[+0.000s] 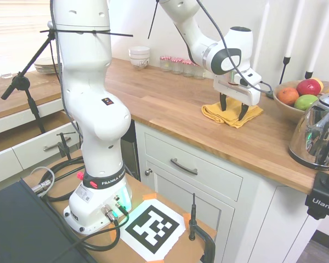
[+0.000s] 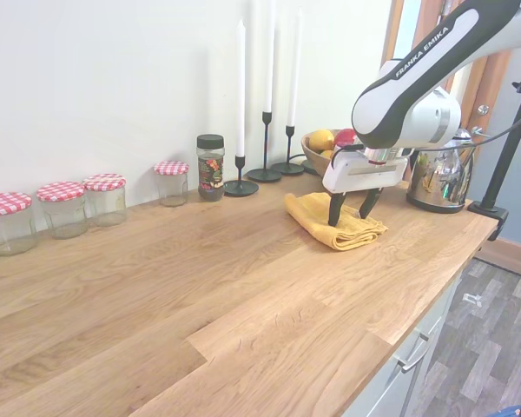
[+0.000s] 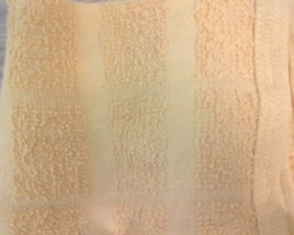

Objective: Wipe the counter

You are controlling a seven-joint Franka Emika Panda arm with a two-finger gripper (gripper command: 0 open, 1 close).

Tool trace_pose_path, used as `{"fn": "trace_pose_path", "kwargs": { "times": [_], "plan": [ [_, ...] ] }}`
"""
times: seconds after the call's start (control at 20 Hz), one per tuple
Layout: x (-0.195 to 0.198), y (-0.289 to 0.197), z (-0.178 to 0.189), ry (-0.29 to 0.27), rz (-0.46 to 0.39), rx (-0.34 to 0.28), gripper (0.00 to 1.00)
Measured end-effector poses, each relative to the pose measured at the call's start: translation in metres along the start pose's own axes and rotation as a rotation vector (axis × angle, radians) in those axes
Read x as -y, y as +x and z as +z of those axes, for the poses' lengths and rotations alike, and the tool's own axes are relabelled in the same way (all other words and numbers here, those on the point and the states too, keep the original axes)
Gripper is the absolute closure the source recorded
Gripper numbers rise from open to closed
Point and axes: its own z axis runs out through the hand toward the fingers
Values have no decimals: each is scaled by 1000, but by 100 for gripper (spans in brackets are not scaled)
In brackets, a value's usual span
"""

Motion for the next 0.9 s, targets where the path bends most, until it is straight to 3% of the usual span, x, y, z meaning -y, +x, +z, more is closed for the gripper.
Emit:
{"fn": "trace_pose_path", "kwargs": {
  "times": [0.9],
  "plan": [
    [2, 0, 4, 54, 0, 26, 100]
  ]
}}
